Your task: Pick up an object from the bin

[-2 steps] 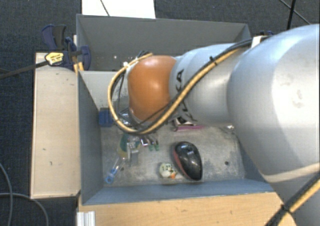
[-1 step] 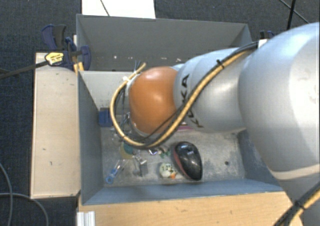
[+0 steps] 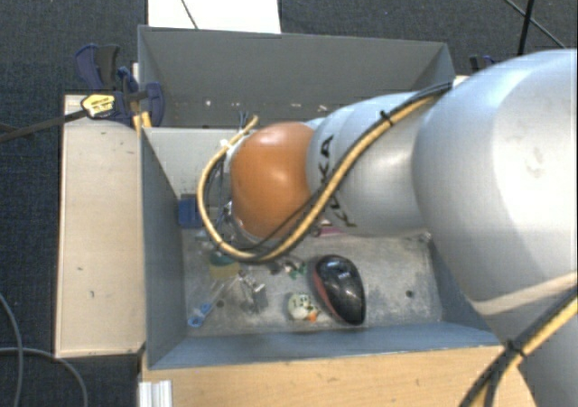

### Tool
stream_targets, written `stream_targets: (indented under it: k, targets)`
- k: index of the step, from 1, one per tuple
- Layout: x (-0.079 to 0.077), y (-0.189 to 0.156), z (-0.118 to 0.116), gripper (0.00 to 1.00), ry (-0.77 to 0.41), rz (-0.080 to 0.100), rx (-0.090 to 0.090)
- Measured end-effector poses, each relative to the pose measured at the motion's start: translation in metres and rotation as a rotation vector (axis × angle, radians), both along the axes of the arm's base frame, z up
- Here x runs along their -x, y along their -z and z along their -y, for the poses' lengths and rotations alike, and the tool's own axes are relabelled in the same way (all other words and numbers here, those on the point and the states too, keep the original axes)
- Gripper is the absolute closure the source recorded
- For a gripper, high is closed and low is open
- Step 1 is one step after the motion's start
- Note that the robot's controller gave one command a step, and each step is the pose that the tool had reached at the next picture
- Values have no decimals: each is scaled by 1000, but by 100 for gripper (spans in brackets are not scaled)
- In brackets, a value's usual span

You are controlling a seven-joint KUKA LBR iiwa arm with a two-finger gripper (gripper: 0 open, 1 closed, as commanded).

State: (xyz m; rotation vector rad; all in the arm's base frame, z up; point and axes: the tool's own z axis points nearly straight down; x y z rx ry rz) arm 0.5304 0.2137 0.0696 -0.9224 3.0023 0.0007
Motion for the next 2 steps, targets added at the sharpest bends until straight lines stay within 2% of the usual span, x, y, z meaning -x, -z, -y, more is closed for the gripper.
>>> stream_targets:
  k: [1, 2]
  targets:
    - [29, 0, 26, 0, -133, -1, 1]
    - [28, -1, 25, 100, -128, 0, -1]
